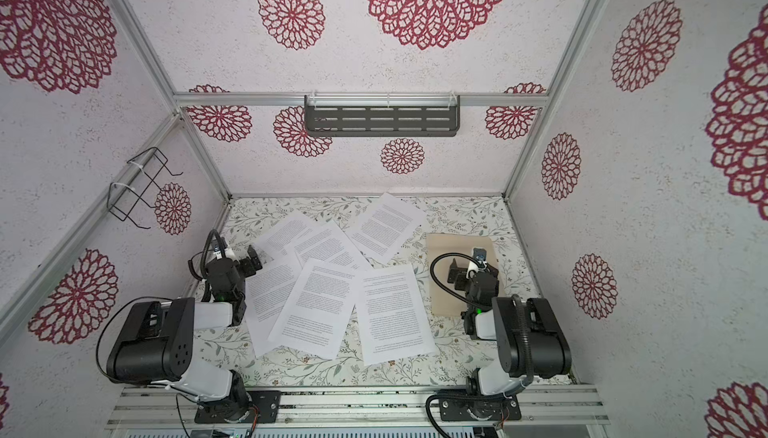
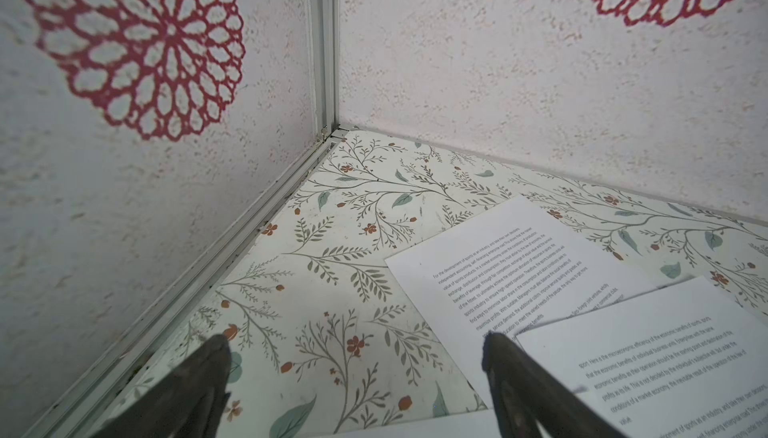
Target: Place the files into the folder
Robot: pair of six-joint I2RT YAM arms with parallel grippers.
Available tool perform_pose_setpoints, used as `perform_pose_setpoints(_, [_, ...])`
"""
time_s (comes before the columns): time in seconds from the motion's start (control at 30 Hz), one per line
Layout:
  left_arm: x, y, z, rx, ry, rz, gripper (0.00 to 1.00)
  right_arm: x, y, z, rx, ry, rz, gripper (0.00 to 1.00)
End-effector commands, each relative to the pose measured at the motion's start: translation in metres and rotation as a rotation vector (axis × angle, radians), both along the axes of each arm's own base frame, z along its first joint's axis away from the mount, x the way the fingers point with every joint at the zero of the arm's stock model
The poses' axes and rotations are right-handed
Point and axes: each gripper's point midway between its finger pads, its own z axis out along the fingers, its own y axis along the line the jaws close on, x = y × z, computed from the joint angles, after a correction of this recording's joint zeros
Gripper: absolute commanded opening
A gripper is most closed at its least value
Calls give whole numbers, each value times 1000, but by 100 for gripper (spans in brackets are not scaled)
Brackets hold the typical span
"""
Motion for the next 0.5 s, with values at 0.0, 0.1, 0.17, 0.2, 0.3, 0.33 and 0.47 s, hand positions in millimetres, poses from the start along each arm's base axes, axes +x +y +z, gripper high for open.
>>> perform_pose_setpoints(0.0, [3, 0, 3, 17, -1, -10, 97, 3, 1, 16, -6, -57, 11, 99])
perform_pose_setpoints(0.1, [3, 0, 3, 17, -2, -10, 97, 4, 1, 17, -7, -57, 10, 99])
perform_pose_setpoints(0.17, [2, 0, 3, 19, -2, -8, 97, 3, 1, 16, -7, -57, 10, 99])
perform_pose_setpoints(0.2, [3, 0, 3, 19, -4, -9, 97, 3, 1, 16, -7, -57, 10, 99])
perform_pose_setpoints(0.3, [2, 0, 3, 21, -2, -8, 97, 3, 1, 16, -8, -56, 11, 99])
perform_pose_setpoints(0.33, [2, 0, 3, 21, -3, -7, 97, 4, 1, 17, -8, -57, 11, 99])
perform_pose_setpoints(0.47, [2, 0, 4, 21, -4, -8, 97, 4, 1, 17, -8, -57, 10, 99])
